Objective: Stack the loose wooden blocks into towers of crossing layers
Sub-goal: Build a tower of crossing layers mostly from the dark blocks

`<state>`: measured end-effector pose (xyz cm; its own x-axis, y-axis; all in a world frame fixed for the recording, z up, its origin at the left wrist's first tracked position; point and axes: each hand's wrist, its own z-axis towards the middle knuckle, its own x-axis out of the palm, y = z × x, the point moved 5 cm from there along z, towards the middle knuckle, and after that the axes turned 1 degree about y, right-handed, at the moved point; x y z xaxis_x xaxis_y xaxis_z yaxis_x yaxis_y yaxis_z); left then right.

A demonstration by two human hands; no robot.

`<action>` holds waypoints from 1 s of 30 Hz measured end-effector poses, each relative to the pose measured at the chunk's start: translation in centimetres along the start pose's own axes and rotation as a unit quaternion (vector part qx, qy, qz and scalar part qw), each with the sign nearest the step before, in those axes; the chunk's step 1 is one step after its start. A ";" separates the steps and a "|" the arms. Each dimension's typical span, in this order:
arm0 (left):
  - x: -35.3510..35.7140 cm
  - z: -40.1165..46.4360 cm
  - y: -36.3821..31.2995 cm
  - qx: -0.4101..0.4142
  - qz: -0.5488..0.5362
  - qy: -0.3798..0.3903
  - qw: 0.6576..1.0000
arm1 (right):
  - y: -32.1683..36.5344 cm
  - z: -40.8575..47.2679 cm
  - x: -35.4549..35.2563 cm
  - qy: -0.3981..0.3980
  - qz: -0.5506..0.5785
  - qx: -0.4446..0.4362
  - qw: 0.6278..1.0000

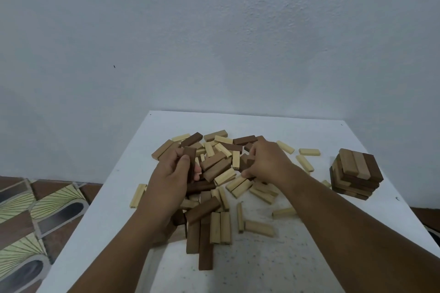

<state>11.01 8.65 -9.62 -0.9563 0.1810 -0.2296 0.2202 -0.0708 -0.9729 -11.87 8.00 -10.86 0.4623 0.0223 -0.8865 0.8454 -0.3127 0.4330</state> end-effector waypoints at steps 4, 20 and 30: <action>-0.2 -0.7 -0.2 0.000 0.008 -0.001 1.000 | -0.8 0.4 -0.1 -0.041 0.042 0.036 0.998; 9.4 -3.3 -2.5 0.018 0.069 0.130 0.989 | -6.8 -11.3 -4.5 -0.170 0.167 -0.004 0.971; 20.4 -8.4 -2.0 0.082 0.274 0.258 0.923 | -17.0 -19.6 -2.2 -0.146 0.127 0.088 0.977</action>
<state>-7.37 20.69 -12.59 -0.4807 0.5142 -0.7103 0.5715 -0.4307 -0.6985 -22.03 31.85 -13.09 0.5339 -0.3408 -0.7739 0.6426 -0.4313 0.6333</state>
